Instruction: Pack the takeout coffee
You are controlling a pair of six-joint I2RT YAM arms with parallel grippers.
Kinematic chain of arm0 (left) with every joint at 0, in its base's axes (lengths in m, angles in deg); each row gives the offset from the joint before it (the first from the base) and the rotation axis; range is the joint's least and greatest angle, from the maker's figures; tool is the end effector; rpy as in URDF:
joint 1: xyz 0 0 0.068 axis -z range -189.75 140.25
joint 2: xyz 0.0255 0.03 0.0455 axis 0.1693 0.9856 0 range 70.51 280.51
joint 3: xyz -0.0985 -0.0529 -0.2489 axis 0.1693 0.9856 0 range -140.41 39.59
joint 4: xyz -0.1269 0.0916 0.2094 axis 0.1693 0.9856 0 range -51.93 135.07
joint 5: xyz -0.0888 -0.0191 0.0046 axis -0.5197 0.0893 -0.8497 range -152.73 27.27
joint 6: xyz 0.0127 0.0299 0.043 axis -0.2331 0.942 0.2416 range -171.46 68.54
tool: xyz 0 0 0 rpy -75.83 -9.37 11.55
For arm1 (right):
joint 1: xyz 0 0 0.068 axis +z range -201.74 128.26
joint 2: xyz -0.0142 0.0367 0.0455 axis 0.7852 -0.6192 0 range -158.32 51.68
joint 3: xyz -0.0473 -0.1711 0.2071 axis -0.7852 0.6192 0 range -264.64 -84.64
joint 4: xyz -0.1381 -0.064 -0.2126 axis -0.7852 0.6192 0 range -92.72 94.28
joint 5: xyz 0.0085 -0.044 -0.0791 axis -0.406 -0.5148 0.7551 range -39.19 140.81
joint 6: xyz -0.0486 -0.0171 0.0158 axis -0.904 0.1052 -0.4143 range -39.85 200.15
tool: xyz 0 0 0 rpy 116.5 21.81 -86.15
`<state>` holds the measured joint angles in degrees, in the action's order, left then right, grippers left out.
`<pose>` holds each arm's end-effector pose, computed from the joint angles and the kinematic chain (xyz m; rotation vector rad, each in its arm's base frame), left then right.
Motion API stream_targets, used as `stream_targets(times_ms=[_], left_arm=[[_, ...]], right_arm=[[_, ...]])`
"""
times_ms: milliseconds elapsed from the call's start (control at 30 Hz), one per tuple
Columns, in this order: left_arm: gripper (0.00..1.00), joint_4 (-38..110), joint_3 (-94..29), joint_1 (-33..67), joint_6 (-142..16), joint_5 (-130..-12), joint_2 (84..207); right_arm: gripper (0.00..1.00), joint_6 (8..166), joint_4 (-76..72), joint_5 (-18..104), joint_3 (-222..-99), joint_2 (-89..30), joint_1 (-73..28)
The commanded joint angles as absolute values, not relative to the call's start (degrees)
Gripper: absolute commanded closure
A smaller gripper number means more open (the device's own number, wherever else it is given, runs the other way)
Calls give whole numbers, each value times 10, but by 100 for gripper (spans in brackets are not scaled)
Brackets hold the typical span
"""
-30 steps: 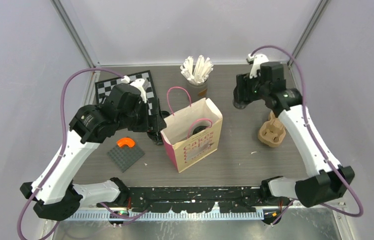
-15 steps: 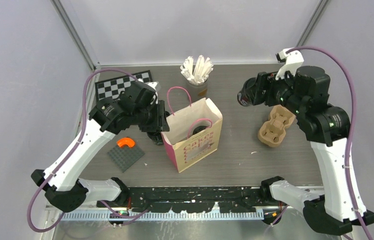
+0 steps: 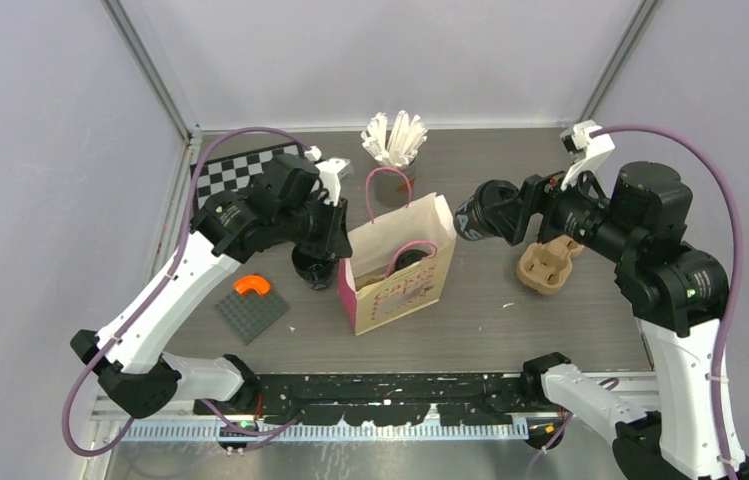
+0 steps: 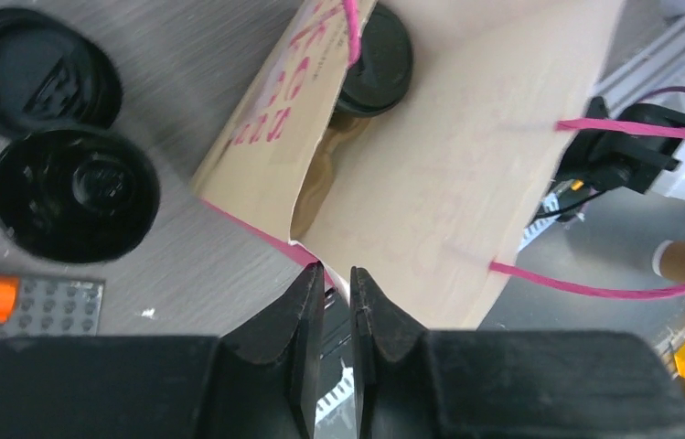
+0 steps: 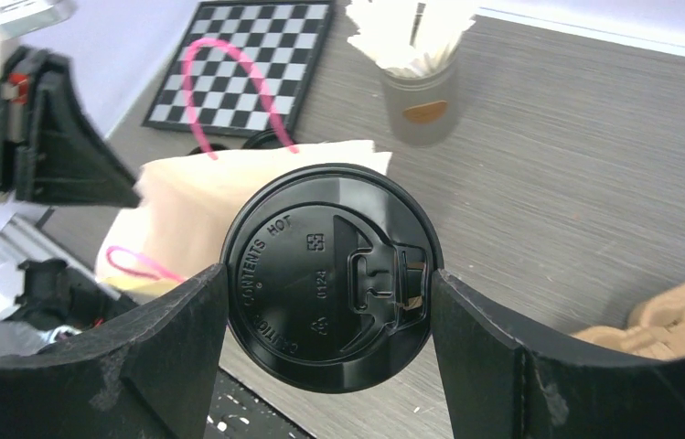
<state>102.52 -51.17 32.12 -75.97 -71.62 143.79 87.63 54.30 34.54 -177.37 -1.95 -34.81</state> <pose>0.1708 -0.1605 0.4175 0.4535 2.4636 -0.7031 0.1107 0.0441 0.4939 -0.3532 1.8758 0.5573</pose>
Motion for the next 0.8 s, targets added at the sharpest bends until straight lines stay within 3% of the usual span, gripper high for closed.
stream_targets(times_ms=[0, 200, 500, 667, 767], left_arm=[[81, 917, -488, 319, -687, -801, 1417], [81, 878, -470, 317, -645, -870, 1430], [79, 872, -462, 312, -646, -853, 1419], [65, 886, -477, 311, -665, -827, 1423], [50, 906, -487, 311, -698, -787, 1415]], right_arm=[[27, 848, 515, 251, -1762, -2, -344], [27, 825, 476, 221, -1721, 6, -341], [27, 815, 346, 236, -1659, -17, -321], [27, 735, 407, 279, -1681, -63, -287], [27, 705, 449, 284, -1686, -75, -264]])
